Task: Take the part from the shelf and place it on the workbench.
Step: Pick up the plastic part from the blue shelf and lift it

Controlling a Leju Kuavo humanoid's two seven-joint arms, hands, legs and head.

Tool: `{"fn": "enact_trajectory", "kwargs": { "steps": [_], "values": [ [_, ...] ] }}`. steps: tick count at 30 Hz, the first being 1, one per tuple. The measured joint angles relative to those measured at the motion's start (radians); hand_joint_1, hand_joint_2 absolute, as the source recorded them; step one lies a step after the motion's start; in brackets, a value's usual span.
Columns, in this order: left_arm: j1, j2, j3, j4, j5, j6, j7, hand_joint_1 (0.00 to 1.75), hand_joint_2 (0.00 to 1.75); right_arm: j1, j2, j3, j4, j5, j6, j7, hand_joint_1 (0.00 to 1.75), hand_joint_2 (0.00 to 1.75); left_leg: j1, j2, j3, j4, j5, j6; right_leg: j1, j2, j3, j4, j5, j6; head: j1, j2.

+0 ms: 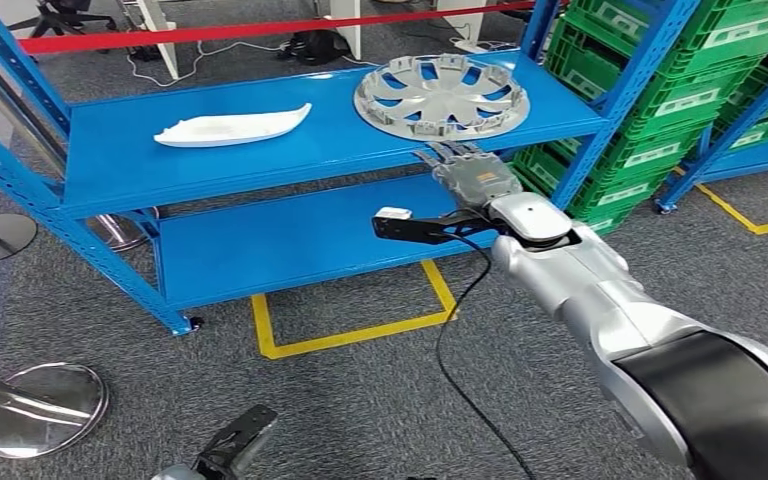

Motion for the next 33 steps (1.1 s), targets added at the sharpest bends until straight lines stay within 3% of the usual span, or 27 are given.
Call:
{"fn": "enact_trajectory", "kwargs": {
  "steps": [1, 2, 4, 6, 7, 11, 13, 15, 16, 17, 18, 20, 22, 25, 27, 30, 31, 32, 33],
  "values": [
    [0.0, 0.0, 0.0, 0.0, 0.0, 0.0, 0.0, 0.0, 0.0, 0.003, 0.0, 0.0, 0.0, 0.0, 0.0, 0.0, 0.0, 1.75, 0.0, 0.0, 0.003, 0.0, -0.003, 0.0, 0.0, 0.0, -0.02, 0.027, 0.002, 0.0, 0.001, 0.0],
    [0.0, 0.0, 0.0, 0.0, 0.0, 0.0, 0.0, 0.0, 0.0, 0.006, 0.0, 0.0, 0.0, 0.0, 0.0, 0.0, 0.0, 1.75, 0.0, -0.001, 0.007, 0.0, -0.006, -0.001, -0.001, 0.0, -0.021, 0.015, 0.024, -0.001, 0.001, 0.0],
    [0.001, 0.0, 0.0, 0.0, 0.0, 0.0, 0.0, 0.0, 0.0, 0.006, 0.0, 0.0, 0.0, 0.0, 0.0, 0.0, 0.0, 1.75, 0.001, -0.004, 0.02, 0.001, -0.016, -0.007, -0.002, -0.002, 0.031, -0.111, 0.105, -0.003, 0.001, 0.0],
    [0.0, 0.001, 0.0, 0.0, -0.001, 0.0, 0.0, 0.0, 0.0, 0.005, 0.0, 0.0, 0.0, -0.002, 0.0, 0.001, 0.0, 1.75, -0.002, -0.006, 0.028, 0.003, -0.026, -0.018, -0.002, -0.001, 0.092, -0.231, 0.149, -0.007, 0.001, 0.0],
    [-0.001, 0.002, 0.0, 0.0, -0.001, -0.001, 0.0, 0.0, 0.0, 0.005, 0.0, 0.001, 0.0, -0.002, 0.0, 0.001, 0.0, 1.75, -0.004, -0.006, 0.03, 0.003, -0.029, -0.023, -0.001, 0.0, 0.106, -0.257, 0.151, -0.011, -0.001, 0.0],
    [-0.001, 0.004, 0.0, 0.0, -0.003, -0.001, 0.0, 0.0, 0.0, 0.006, -0.002, 0.001, 0.0, -0.005, 0.0, 0.003, 0.0, 1.75, -0.004, -0.004, 0.025, 0.017, -0.046, -0.041, -0.002, 0.004, 0.111, -0.262, 0.139, -0.038, -0.007, 0.0],
    [-0.002, 0.005, 0.0, 0.0, -0.005, -0.001, 0.0, 0.0, 0.0, 0.003, -0.003, 0.001, 0.0, -0.005, -0.001, 0.004, 0.0, 1.75, -0.003, -0.002, -0.021, 0.107, -0.094, -0.049, -0.004, 0.004, 0.115, -0.263, 0.136, -0.05, -0.012, 0.0],
    [-0.001, 0.005, 0.0, 0.0, -0.005, -0.001, 0.0, 0.0, 0.0, 0.006, -0.003, 0.002, 0.0, -0.006, 0.0, 0.003, 0.0, 1.75, -0.003, -0.002, -0.101, 0.246, -0.145, -0.052, -0.003, 0.004, 0.116, -0.263, 0.132, -0.055, -0.015, 0.0],
    [0.0, 0.005, 0.0, 0.0, -0.005, -0.001, 0.0, 0.0, 0.0, 0.009, -0.003, 0.002, 0.0, -0.006, 0.0, 0.003, 0.0, 1.75, -0.003, -0.002, -0.13, 0.289, -0.149, -0.052, -0.003, 0.005, 0.118, -0.263, 0.13, -0.056, -0.015, 0.0],
    [0.002, 0.005, 0.0, 0.0, -0.005, -0.001, 0.0, 0.0, 0.0, 0.01, -0.003, 0.002, 0.0, -0.006, 0.0, 0.003, 0.0, 1.75, -0.003, -0.002, -0.141, 0.293, -0.13, -0.051, -0.003, 0.005, 0.121, -0.263, 0.127, -0.055, -0.015, 0.0],
    [0.002, 0.005, 0.0, 0.0, -0.005, -0.001, 0.0, 0.0, 0.0, 0.011, -0.003, 0.002, 0.0, -0.007, 0.0, 0.003, 0.0, 1.75, -0.003, -0.002, -0.131, 0.258, -0.093, -0.049, -0.003, 0.005, 0.126, -0.263, 0.124, -0.054, -0.015, 0.0],
    [0.002, 0.006, 0.0, 0.0, -0.005, -0.001, 0.0, 0.0, 0.0, 0.01, -0.003, 0.002, 0.0, -0.008, -0.001, 0.003, 0.0, 1.75, -0.003, 0.0, -0.075, 0.126, -0.009, -0.044, -0.001, 0.005, 0.137, -0.262, 0.115, -0.046, -0.016, 0.0],
    [0.001, 0.006, 0.0, 0.0, -0.005, -0.001, 0.0, 0.0, 0.0, 0.009, -0.003, 0.002, 0.0, -0.009, -0.001, 0.003, 0.0, 1.75, -0.004, 0.001, -0.029, 0.027, 0.019, -0.037, 0.003, 0.006, 0.141, -0.26, 0.108, -0.036, -0.015, 0.0],
    [0.0, 0.006, 0.0, 0.0, -0.004, -0.001, 0.0, 0.0, 0.0, 0.008, -0.003, 0.003, 0.0, -0.011, -0.001, 0.003, 0.0, 1.75, -0.004, 0.0, -0.018, 0.004, 0.009, -0.022, 0.003, 0.005, 0.141, -0.263, 0.104, -0.021, -0.014, 0.0],
    [0.0, 0.006, 0.0, 0.0, -0.004, -0.001, 0.0, 0.0, 0.0, 0.006, -0.003, 0.004, -0.002, -0.013, -0.002, 0.003, 0.0, 1.75, 0.0, 0.0, -0.01, 0.001, 0.007, -0.011, 0.002, 0.003, 0.125, -0.225, 0.081, -0.011, -0.01, 0.0],
    [-0.001, 0.006, 0.0, 0.0, -0.004, -0.001, 0.0, 0.0, 0.0, 0.007, -0.003, 0.006, -0.002, -0.015, -0.001, 0.003, 0.0, 1.75, 0.001, 0.0, -0.001, 0.001, 0.0, -0.001, 0.001, 0.0, 0.025, -0.037, 0.006, -0.002, -0.004, 0.0],
    [0.0, 0.006, 0.0, 0.0, -0.004, -0.001, 0.0, 0.0, 0.0, 0.009, -0.003, 0.006, -0.002, -0.015, -0.001, 0.003, 0.0, 1.75, 0.001, 0.0, 0.002, 0.001, -0.002, 0.0, 0.001, 0.0, -0.007, 0.013, -0.004, -0.001, -0.004, 0.0],
    [0.0, 0.006, 0.0, 0.0, -0.004, -0.001, 0.0, 0.0, 0.0, 0.012, -0.003, 0.007, -0.002, -0.015, -0.001, 0.003, 0.0, 1.75, 0.001, -0.001, 0.005, 0.001, -0.005, -0.001, 0.001, 0.0, -0.022, 0.027, 0.006, -0.001, -0.003, 0.0],
    [0.001, 0.006, 0.0, 0.0, -0.004, -0.001, 0.0, 0.0, 0.0, 0.013, -0.003, 0.007, -0.002, -0.016, -0.001, 0.003, 0.0, 1.75, 0.001, -0.002, 0.01, 0.001, -0.009, -0.002, 0.001, 0.0, -0.016, -0.001, 0.037, -0.003, -0.003, 0.0]
  ]
}}
